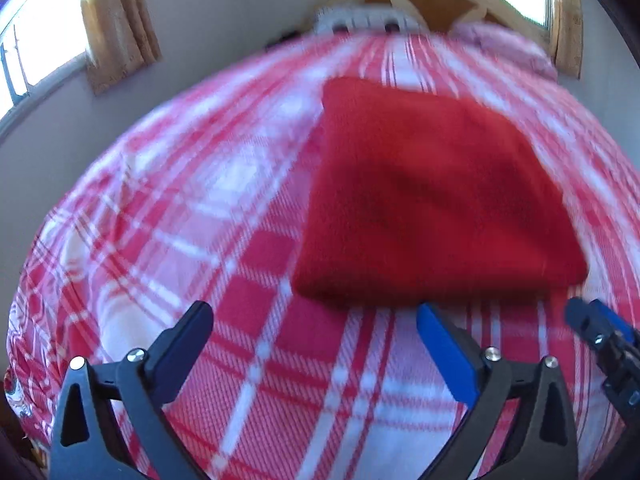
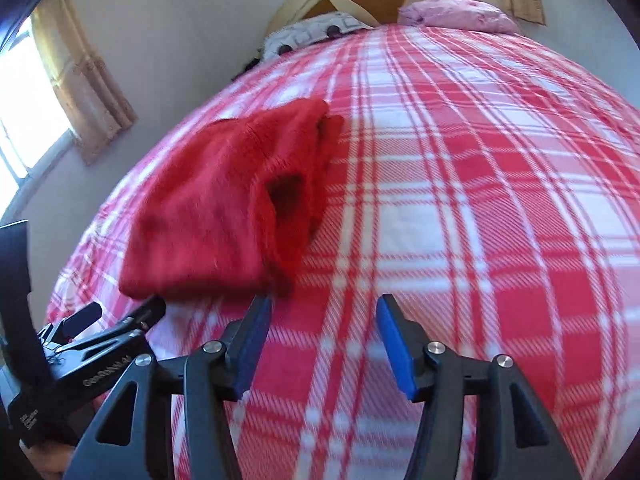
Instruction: Fold small clothes
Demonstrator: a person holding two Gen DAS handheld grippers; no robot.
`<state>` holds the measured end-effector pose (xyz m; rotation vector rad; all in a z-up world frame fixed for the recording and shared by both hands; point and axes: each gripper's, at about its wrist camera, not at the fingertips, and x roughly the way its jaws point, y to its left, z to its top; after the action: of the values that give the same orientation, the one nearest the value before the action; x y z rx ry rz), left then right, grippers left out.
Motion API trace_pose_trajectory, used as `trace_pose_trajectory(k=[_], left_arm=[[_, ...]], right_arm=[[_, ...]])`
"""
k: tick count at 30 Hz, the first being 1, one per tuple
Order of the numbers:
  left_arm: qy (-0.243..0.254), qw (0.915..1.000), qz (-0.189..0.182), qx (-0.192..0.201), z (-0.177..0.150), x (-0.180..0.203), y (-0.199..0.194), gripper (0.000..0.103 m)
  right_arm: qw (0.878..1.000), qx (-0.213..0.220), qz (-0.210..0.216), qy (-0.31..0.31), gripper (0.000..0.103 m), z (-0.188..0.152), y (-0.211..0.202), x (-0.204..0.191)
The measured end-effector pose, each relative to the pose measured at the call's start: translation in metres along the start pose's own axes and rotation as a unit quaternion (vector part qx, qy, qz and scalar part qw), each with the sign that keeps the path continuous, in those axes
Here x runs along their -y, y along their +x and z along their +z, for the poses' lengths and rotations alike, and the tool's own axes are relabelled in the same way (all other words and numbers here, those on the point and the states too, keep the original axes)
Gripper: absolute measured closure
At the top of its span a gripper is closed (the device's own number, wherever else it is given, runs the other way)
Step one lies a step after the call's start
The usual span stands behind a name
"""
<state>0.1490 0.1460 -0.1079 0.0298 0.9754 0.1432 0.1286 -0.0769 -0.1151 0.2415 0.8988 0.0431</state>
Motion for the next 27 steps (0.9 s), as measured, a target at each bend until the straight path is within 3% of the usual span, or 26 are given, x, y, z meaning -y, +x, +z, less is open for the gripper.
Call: trace_pose_trajectory(k=[7, 11, 16, 19, 21, 24, 27], left_arm=[[-0.013, 0.9996, -0.016, -0.022, -0.011, -0.004, -0.004, 0.000], [0.004, 0.9998, -0.008, -0.020, -0.022, -0.003, -0.023, 0.000], [0.028, 0.9983, -0.008, 0.051, -0.024, -0.004, -0.072, 0.000], [0.027, 0.9949, -0.007, 0.097, -0.022, -0.013, -0.105, 0.000], [0.019, 0.9918, -0.011, 0.126, -0.020, -0.020, -0.127, 0.000], [0.005, 0.9867, -0.016, 0.162, -0.015, -0.033, -0.152, 0.000], [-0.003, 0.9828, -0.030, 0.182, -0.010, -0.043, -0.167, 0.000]], right_arm=[[0.999, -0.026, -0.043, -0.017, 0.037, -0.027, -0.019, -0.013], [1.000, -0.026, -0.007, 0.011, 0.037, -0.033, -0.037, -0.014], [0.992, 0.124, -0.011, 0.009, 0.037, -0.021, -0.106, -0.032], [0.975, 0.220, -0.015, -0.002, 0.037, -0.013, -0.152, -0.048], [0.957, 0.289, -0.017, -0.009, 0.037, -0.006, -0.183, -0.062], [0.924, 0.380, -0.029, -0.034, 0.037, 0.011, -0.224, -0.087], [0.880, 0.467, -0.041, -0.080, 0.034, 0.025, -0.260, -0.120]])
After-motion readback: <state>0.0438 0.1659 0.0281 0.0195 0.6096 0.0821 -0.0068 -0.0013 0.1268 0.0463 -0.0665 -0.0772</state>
